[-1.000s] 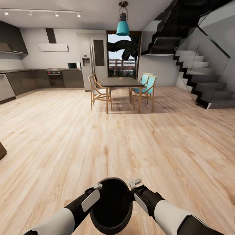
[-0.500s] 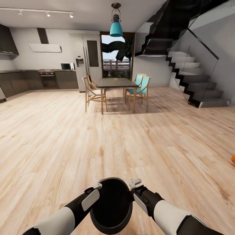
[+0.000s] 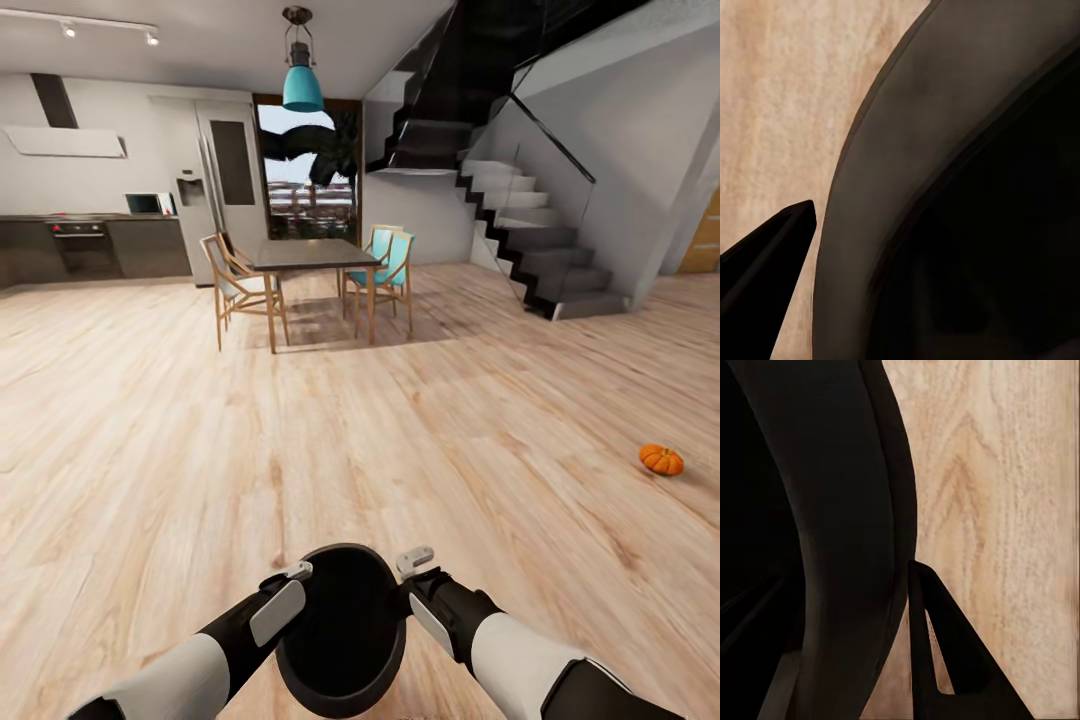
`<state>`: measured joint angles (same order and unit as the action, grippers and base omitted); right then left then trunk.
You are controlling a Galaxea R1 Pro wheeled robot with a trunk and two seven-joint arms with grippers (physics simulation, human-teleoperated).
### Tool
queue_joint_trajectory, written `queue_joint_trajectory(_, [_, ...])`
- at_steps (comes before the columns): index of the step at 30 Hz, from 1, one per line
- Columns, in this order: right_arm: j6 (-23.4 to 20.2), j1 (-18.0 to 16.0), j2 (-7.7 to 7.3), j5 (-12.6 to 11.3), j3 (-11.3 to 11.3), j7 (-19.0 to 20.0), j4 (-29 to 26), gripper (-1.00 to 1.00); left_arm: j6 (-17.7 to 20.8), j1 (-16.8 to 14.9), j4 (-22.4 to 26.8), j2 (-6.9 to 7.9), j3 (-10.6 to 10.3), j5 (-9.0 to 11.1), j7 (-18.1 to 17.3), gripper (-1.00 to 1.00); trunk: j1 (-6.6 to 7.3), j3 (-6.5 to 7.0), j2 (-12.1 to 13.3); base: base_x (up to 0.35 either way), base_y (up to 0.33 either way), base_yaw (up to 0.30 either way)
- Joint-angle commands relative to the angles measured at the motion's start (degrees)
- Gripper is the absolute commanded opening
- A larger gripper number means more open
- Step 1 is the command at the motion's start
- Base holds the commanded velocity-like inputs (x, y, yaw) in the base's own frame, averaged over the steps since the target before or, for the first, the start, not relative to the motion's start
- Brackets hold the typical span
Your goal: Place each of the two pumpkins and all three candles from the living room inside a cabinet in the living room (use any cabinet), then make sure every cabinet is closed, and position the cauldron so it is next to a table in the living room.
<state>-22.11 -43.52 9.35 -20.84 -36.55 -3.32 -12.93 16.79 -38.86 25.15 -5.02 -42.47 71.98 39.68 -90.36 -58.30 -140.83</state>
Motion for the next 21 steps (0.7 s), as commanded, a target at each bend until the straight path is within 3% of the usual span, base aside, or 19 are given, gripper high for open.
queue_joint_trajectory(1, [0.0, -0.1, -0.04, 1.9, 2.8, -1.1, -0.2, -1.0, 0.4, 0.0, -1.3, 0.06, 1.2, -1.4, 1.5, -1.0, 0.01, 0.01, 0.0, 0.0, 0.0, -0.28])
queue_joint_trajectory(21, [0.0, -0.1, -0.04, 1.9, 2.8, -0.9, -0.3, -1.0, 0.4, 0.0, -1.4, 0.05, 1.2, -1.4, 1.5, -1.0, 0.01, 0.01, 0.0, 0.0, 0.0, -0.28])
